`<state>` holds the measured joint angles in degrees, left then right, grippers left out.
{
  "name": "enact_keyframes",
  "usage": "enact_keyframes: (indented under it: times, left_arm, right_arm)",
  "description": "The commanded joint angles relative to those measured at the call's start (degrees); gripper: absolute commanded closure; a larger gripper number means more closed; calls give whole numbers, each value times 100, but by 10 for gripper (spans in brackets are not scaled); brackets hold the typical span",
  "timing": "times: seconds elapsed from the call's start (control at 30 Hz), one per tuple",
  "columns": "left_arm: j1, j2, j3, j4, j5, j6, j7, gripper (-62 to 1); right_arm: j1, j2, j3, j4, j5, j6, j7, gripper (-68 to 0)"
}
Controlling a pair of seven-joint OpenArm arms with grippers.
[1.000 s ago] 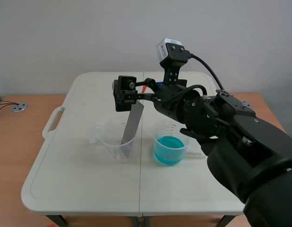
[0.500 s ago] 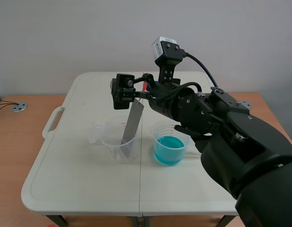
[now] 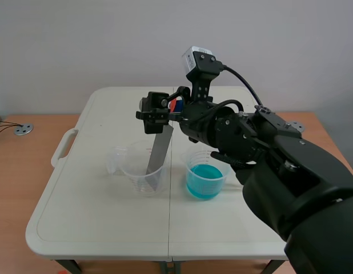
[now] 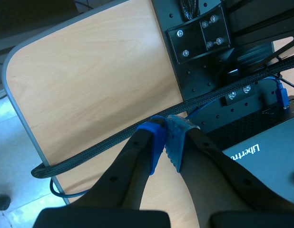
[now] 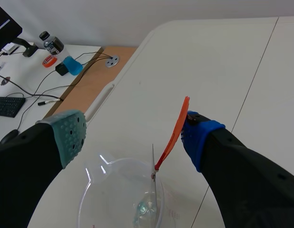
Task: Hold the metal plate by the orange handle, dip it into the blue solution, take it out and point at it, then put the plate back in the beaker on the left.
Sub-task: 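Lift the metal plate out of the left beaker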
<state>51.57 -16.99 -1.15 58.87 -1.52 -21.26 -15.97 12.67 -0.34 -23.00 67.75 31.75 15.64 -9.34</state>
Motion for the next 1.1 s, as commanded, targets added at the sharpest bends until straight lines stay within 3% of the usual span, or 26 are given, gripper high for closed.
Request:
enact_keyframes:
  times: [0.0,0.17,0.7,0.87,1.07]
  left_arm:
    - [46,0,-9,66,-13,-35,-52,-27]
    - [46,-4,-9,66,-13,-35,-52,-27]
    - [46,-4,-9,66,-13,-35,-52,-27]
    - [44,-4,-9,66,-13,-35,-52,-27]
    - [39,-2,-9,66,-13,-35,-52,-27]
  right_arm:
    - [144,-15,4,26,44,17,68,-380]
    - [144,-15,4,26,44,17,68,-360]
    - [144,-13,7,26,35,46,133,-10]
    - [146,-13,4,28,-48,245,133,-11]
    - [144,-13,4,79,-188,706,208,-11]
